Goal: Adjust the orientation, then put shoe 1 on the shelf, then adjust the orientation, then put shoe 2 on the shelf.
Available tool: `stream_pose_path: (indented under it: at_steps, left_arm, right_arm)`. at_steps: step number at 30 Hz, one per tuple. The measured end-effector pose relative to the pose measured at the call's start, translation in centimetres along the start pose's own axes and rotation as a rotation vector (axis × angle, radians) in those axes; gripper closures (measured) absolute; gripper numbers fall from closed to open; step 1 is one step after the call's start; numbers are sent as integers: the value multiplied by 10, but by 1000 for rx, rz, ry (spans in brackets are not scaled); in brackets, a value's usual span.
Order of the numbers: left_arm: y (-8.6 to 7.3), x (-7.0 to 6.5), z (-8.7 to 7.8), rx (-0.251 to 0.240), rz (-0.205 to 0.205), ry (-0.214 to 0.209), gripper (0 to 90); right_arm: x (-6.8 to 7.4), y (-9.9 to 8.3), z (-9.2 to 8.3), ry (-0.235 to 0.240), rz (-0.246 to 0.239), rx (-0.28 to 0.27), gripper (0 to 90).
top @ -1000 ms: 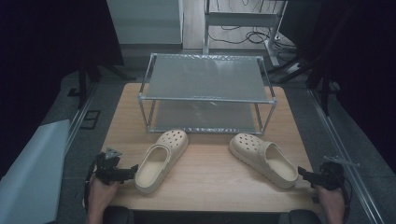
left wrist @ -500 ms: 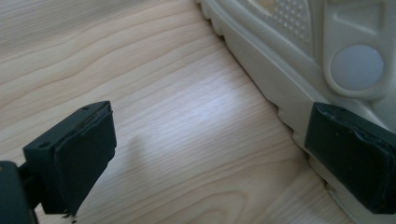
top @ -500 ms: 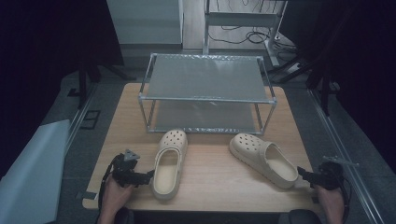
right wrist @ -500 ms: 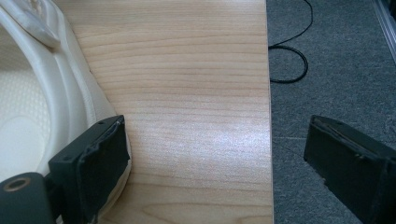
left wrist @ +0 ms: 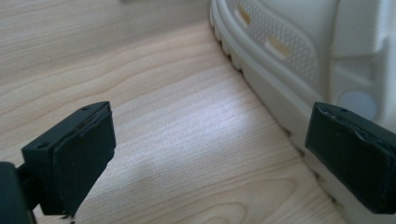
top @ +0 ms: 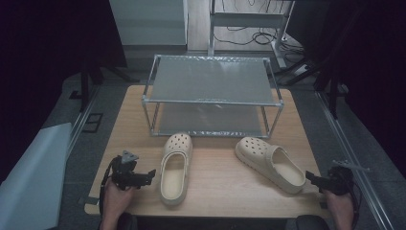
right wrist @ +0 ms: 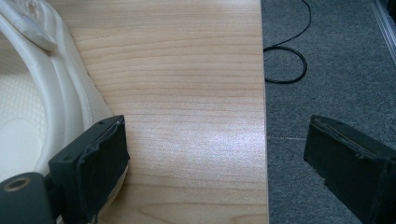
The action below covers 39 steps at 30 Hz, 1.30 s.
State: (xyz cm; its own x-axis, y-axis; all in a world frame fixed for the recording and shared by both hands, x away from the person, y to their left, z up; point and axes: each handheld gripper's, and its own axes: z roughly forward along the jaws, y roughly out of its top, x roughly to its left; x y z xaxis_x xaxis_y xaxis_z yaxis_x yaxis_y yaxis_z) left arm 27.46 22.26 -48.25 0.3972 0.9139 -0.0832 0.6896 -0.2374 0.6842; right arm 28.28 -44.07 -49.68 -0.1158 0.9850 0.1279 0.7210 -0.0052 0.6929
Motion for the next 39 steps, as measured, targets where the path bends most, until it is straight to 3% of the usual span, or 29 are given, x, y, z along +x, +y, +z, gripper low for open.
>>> stream_pose_path:
  at_steps: [19,32,39]
  left_arm:
    - [19,-23,-11,-47,0,-89,34]
    - [32,-41,9,14,44,-84,128]
    - [38,-45,27,86,46,-60,183]
  right_arm:
    - [-3,-1,-2,-5,19,4,72]
    - [-5,-1,-2,-7,26,2,77]
    - [-6,-2,-2,-9,32,3,82]
